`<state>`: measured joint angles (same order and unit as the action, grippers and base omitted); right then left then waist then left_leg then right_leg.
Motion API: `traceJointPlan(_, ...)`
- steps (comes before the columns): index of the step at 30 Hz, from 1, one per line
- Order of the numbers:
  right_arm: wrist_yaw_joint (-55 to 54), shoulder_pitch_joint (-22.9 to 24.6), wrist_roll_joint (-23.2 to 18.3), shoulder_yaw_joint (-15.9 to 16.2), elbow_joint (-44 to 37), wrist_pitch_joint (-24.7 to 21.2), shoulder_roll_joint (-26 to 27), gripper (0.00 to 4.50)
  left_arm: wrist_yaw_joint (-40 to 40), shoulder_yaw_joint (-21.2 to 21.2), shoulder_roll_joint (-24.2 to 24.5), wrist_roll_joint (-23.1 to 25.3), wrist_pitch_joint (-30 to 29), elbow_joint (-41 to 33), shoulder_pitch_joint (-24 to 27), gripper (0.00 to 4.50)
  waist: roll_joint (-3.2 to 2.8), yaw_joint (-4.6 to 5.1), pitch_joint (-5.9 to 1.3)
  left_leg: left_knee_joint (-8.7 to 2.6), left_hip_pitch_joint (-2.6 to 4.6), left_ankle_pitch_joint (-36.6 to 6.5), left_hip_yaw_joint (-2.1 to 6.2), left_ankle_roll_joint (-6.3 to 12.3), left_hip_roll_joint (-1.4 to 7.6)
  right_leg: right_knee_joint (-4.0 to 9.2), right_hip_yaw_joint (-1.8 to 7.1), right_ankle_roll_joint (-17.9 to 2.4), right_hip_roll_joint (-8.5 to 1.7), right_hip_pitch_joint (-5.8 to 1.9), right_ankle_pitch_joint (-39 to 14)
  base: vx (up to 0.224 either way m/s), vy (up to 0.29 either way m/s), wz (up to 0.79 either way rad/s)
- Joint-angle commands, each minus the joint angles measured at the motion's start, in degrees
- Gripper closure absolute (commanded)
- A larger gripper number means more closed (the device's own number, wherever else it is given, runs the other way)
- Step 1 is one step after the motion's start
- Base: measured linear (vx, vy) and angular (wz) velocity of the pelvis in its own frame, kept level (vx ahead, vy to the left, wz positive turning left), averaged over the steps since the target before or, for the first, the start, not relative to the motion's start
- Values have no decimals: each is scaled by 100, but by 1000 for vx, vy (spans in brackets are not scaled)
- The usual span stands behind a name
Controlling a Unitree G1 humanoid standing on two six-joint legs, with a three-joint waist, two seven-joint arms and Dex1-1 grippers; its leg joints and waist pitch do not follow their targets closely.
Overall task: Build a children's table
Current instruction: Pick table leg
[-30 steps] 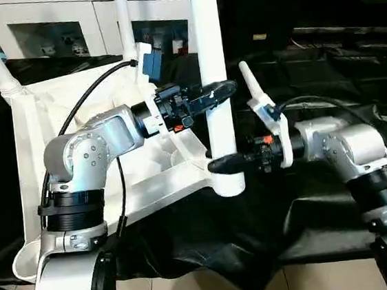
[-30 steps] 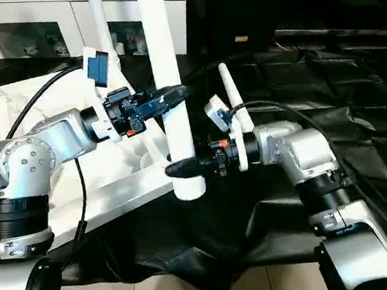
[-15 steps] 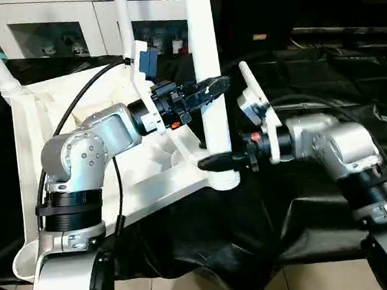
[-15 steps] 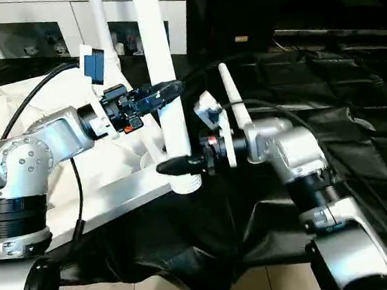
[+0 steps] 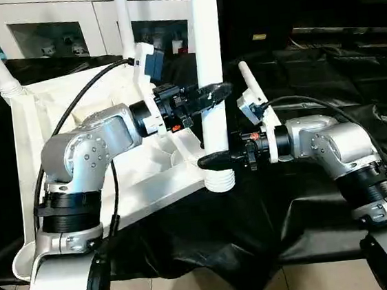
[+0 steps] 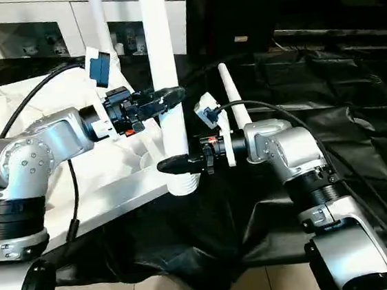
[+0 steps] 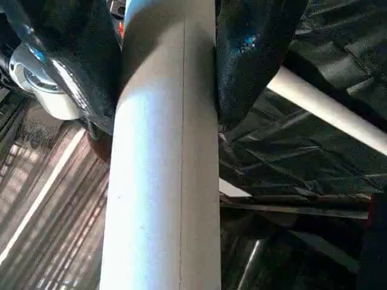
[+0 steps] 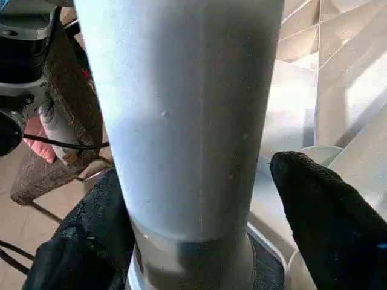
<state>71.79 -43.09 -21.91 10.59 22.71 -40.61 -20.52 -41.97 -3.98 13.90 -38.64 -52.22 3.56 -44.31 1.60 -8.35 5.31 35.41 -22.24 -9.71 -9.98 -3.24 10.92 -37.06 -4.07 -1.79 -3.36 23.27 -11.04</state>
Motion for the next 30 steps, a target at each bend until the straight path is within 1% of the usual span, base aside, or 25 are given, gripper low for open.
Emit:
traceJointPlan(1,7,-115,0,-9,11,-85,-23,96,-57,68,-2,-58,61,-113,-13,266,-5,-4,-578,-350,91,-535,80,23,219,428,302,-1094,-495,-362,-759,0,0,0)
traceJointPlan(2,16,-108,-5,3,5,-101,-24,124,-54,66,-3,-62,59,-117,-13,266,1,-2,-576,-350,92,-544,78,18,218,430,303,-1093,-494,-363,-757,0,0,0)
traceJointPlan(3,24,-102,-7,15,14,-115,-22,131,-53,67,-2,-68,57,-126,-9,266,2,-4,-578,-349,93,-539,78,17,219,426,304,-1092,-494,-363,-750,0,0,0)
traceJointPlan(5,31,-97,-19,24,42,-128,-15,131,-53,68,-2,-83,50,-150,4,266,-2,-4,-583,-346,89,-514,78,26,219,419,304,-1104,-495,-365,-686,0,0,0)
traceJointPlan(7,27,-102,-39,15,79,-140,-3,166,-56,64,-9,-89,36,-174,13,266,0,-5,-582,-345,89,-513,78,34,218,419,304,-1110,-495,-364,-676,0,0,0)
traceJointPlan(10,25,-121,-43,0,127,-147,14,183,-70,76,-17,-91,33,-179,17,266,-4,-2,-580,-348,91,-544,78,33,219,424,302,-1126,-493,-364,-705,0,0,0)
traceJointPlan(12,27,-125,-43,-3,134,-144,16,205,-81,85,-16,-92,31,-182,20,266,0,-4,-579,-347,88,-536,78,28,219,424,302,-1119,-495,-364,-701,0,0,0)
traceJointPlan(13,29,-122,-51,-7,125,-152,20,205,-89,93,-13,-97,24,-200,33,266,5,-5,-580,-347,91,-538,76,25,218,425,304,-1111,-494,-364,-721,0,0,0)
traceJointPlan(17,43,-123,-40,-17,156,-73,37,240,-136,136,11,-117,-8,-271,82,266,-8,0,-583,-350,91,-530,83,11,227,418,301,-1113,-500,-363,-710,0,0,0)
traceJointPlan(21,57,-121,-36,-15,180,-23,40,251,-158,163,18,-123,-26,-290,89,266,-11,-4,-578,-352,97,-552,79,9,224,421,305,-1120,-495,-354,-708,0,0,0)
traceJointPlan(30,47,-109,-36,-25,207,44,71,254,-160,208,25,-105,2,-341,114,266,-14,-8,-579,-352,93,-566,84,6,222,420,303,-1121,-500,-359,-718,0,0,0)
